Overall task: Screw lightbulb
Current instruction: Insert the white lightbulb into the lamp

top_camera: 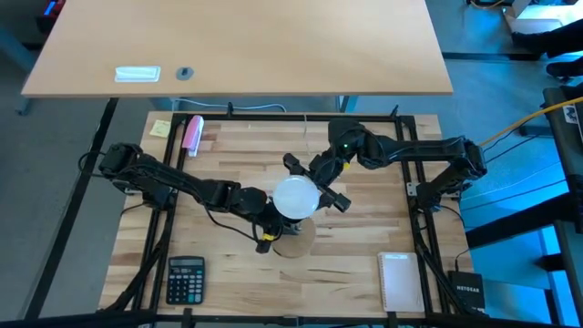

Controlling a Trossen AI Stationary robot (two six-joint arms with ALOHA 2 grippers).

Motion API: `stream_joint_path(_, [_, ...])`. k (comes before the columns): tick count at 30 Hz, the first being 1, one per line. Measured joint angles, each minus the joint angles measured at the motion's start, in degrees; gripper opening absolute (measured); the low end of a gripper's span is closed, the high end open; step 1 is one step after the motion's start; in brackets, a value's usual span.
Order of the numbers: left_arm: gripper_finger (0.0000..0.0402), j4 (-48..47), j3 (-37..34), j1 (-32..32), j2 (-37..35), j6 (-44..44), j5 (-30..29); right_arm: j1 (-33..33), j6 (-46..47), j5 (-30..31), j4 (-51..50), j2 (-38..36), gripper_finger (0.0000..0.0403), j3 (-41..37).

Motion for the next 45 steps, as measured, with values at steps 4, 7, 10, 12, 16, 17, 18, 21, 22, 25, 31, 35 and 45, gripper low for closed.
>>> stream_joint_path(4, [0.0026, 0.0, 0.0, 0.1, 0.0, -0.3, 0.0, 0.0, 0.0, 0.0, -0.2, 0.1, 0.0203, 0.0])
stream_joint_path(7, [0.0026, -0.1, 0.0, 0.1, 0.0, -0.3, 0.0, 0.0, 0.0, 0.0, -0.4, 0.2, 0.0169, 0.0])
stream_joint_path(10, [0.0026, -0.1, 0.0, 0.1, 0.0, -0.5, 0.0, 0.0, 0.0, 1.8, -1.1, 0.2, 0.0163, 0.0])
stream_joint_path(12, [0.0026, -0.4, 0.0, 0.1, 0.0, -0.5, -0.7, 0.1, -0.1, 3.6, -2.2, 0.2, 0.0163, 0.1])
stream_joint_path(16, [0.0026, -1.3, -0.1, 0.1, 0.0, -1.8, -3.5, 0.1, -0.2, 7.5, -5.2, 0.2, 0.0163, 0.2])
stream_joint_path(17, [0.0026, -1.6, -0.1, 0.1, -0.1, -2.0, -4.6, 0.1, -0.2, 8.4, -5.9, 0.1, 0.0163, 0.2])
stream_joint_path(18, [0.0026, -2.1, -0.1, 0.1, -0.1, -2.3, -6.1, 0.1, -0.3, 9.7, -6.6, 0.1, 0.0163, 0.2])
stream_joint_path(21, [0.0026, -4.2, -0.1, 0.1, -0.4, -4.3, -11.6, 0.2, -0.5, 14.3, -9.1, -0.4, 0.0163, 0.3])
stream_joint_path(22, [0.0026, -4.6, -0.2, 0.1, -0.4, -4.9, -13.7, 0.6, -0.8, 16.6, -10.2, -0.5, 0.0163, 0.3])
stream_joint_path(25, [0.0026, -5.2, -0.2, 0.1, -0.5, -6.5, -20.4, 2.1, -3.9, 26.5, -13.6, -1.7, 0.0163, 0.3])
stream_joint_path(31, [0.0026, -5.6, -0.2, 0.1, -0.6, -10.8, -33.8, 6.2, -6.4, 48.5, -16.3, -2.4, 0.0162, 0.3])
stream_joint_path(35, [0.0026, -5.8, -0.2, 0.1, -0.5, -13.4, -38.3, 7.9, -3.3, 59.3, -15.7, -1.7, 0.0162, 0.4])
stream_joint_path(45, [0.0026, -5.6, -0.2, 0.0, 1.1, -18.1, -44.4, 9.4, 5.3, 70.2, -14.9, -0.3, 0.0160, 0.2])
